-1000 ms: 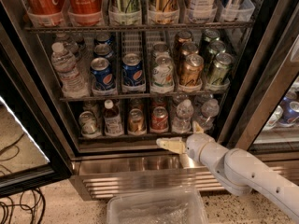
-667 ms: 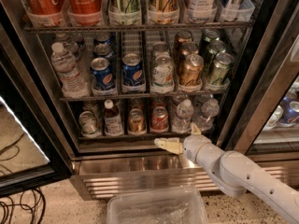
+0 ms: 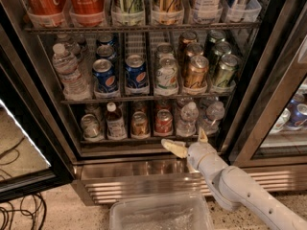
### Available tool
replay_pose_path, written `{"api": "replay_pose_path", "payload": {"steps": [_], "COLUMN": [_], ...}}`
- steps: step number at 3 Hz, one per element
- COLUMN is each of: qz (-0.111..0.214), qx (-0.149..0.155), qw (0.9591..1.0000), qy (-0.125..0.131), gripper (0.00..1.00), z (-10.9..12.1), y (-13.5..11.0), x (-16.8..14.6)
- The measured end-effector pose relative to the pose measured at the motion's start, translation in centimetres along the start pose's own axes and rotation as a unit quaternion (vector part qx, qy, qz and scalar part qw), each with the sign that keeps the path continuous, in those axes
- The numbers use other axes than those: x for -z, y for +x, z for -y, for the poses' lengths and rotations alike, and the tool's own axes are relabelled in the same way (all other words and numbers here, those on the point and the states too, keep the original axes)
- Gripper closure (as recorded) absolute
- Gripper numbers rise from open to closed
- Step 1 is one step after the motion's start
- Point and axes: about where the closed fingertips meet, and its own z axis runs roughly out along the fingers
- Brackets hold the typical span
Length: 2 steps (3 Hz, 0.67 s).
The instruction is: Pick water bottle from bottom shelf of fridge
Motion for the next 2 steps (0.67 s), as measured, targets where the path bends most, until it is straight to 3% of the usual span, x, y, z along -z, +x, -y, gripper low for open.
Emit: {"api": "replay_pose_path", "payload": {"steps": [2], "qz": [0.039], "qx": [0.022], "qw": [0.9984], "qy": [0.033], "gripper": [0.07], "z": [1.07], "y": [-1.01], "x": [-0.25]}}
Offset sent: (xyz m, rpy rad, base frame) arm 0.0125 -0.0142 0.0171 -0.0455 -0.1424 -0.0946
